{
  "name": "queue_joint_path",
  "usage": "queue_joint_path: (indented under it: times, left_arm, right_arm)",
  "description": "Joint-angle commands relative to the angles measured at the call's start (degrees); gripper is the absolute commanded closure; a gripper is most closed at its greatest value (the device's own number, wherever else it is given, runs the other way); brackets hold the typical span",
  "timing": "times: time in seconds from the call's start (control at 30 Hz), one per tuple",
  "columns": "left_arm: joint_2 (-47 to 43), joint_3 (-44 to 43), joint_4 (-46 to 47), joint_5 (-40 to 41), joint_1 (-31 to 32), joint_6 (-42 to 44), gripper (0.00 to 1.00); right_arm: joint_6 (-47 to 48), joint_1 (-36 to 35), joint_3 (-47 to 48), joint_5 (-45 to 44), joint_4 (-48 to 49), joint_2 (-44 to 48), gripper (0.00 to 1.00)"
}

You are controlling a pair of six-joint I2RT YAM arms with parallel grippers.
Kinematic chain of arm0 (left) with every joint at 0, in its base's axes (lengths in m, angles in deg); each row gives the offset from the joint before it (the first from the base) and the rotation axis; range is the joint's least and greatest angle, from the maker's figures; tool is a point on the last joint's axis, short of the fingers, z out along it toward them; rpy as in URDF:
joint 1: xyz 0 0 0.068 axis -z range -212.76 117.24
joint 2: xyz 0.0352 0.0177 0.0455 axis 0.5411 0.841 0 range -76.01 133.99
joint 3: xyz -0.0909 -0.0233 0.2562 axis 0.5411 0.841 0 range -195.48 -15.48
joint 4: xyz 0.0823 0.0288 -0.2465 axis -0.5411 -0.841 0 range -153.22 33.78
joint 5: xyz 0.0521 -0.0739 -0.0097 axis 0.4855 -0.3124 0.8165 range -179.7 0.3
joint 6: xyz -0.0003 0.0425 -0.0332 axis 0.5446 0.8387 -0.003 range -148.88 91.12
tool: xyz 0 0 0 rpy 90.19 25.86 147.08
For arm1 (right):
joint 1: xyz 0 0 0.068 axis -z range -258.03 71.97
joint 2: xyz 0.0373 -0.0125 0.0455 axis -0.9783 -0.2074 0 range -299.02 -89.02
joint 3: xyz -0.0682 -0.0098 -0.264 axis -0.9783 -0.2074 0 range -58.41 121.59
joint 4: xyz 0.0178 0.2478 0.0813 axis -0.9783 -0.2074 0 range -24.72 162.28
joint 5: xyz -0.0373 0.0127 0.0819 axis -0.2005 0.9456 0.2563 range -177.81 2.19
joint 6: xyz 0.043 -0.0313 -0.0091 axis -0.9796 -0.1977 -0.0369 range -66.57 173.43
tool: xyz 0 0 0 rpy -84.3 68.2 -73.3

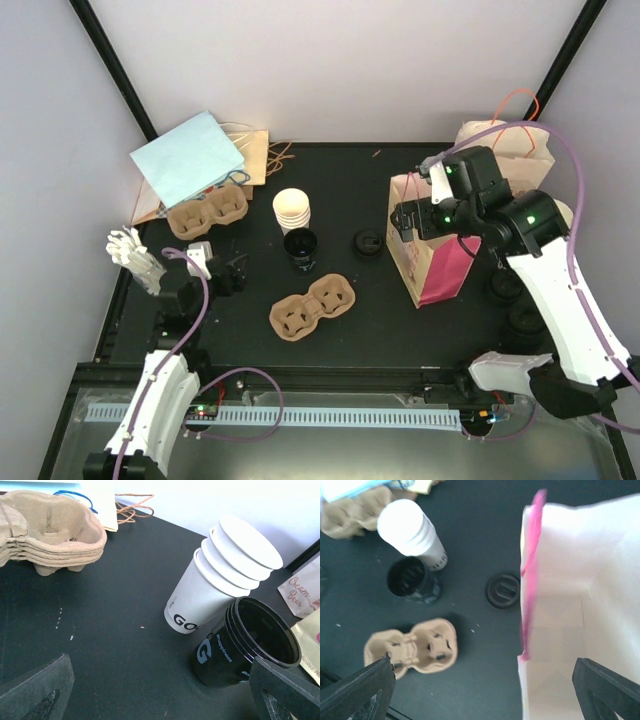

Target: Pack the takeout coffee

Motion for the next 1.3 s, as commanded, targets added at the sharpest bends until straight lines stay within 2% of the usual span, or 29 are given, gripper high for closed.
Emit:
queue_joint_path:
  times: [0.0, 0.13, 0.2, 0.37, 0.57, 0.67, 0.77, 0.87, 0.9, 1.07, 1.13, 1.27]
  left_arm:
    - [-0.9, -1.0, -2.0, 3.5, 0.1, -2.8, 0.01]
    - [-3.1, -2.0, -6.8, 12.6, 0.1, -5.7, 0.01]
    - [-3.8, -1.3, -6.4, 13.4, 0.1, -7.3, 0.01]
    - [-2.2, -1.9, -2.7, 1.5, 0.1, -6.2, 0.01]
    - [1.9, -7.9, -11.6, -5.3, 0.7, -5.7, 0.01]
    - [3.2, -9.2, -13.3, -9.2, 4.6, -5.2, 0.01]
    - [3.3, -10.3, -16.1, -6.2, 11.3, -6.1, 0.01]
    - [2.3, -10.3, -17.0, -3.7, 15.3, -8.2, 0.01]
    - [2.2, -10.3, -17.1, -3.5, 15.9, -8.5, 0.01]
    - [2.6, -10.4, -18.9, -4.6, 17.0, -8.1, 0.02]
    - [3.0, -9.9, -19.3, -5.3, 17.1, -8.4, 0.02]
    - [2.5, -9.0, -19.0, -4.7, 17.2, -9.1, 0.02]
  right_arm:
    - [0.0, -0.4, 1.3, 5.2, 6.2, 2.8, 0.00]
    - [-2.4, -0.4, -0.6, 3.3, 10.6, 6.6, 0.00]
    - [-3.0, -0.4, -2.9, 2.4, 13.4, 9.5, 0.00]
    - [-3.1, -0.3, -10.7, 2.0, 20.5, 18.6, 0.00]
    - [-1.9, -0.3, -14.4, 10.6, 20.3, 20.9, 0.00]
    - [-3.0, -0.4, -16.6, 16.7, 20.3, 20.5, 0.00]
    - [-4.7, -1.3, -18.2, 22.8, 20.8, 18.9, 0.00]
    - [-5.1, -8.9, -19.0, 15.9, 21.6, 17.2, 0.00]
    - [-5.1, -11.9, -18.8, 11.4, 21.4, 16.3, 0.00]
    - [-5.9, -26.0, -16.6, -0.1, 20.5, 8.7, 0.00]
    - [-6.4, -29.3, -16.8, -3.3, 21.0, 6.0, 0.00]
    - [-7.2, -31.3, -19.2, -5.1, 23.0, 1.7, 0.00]
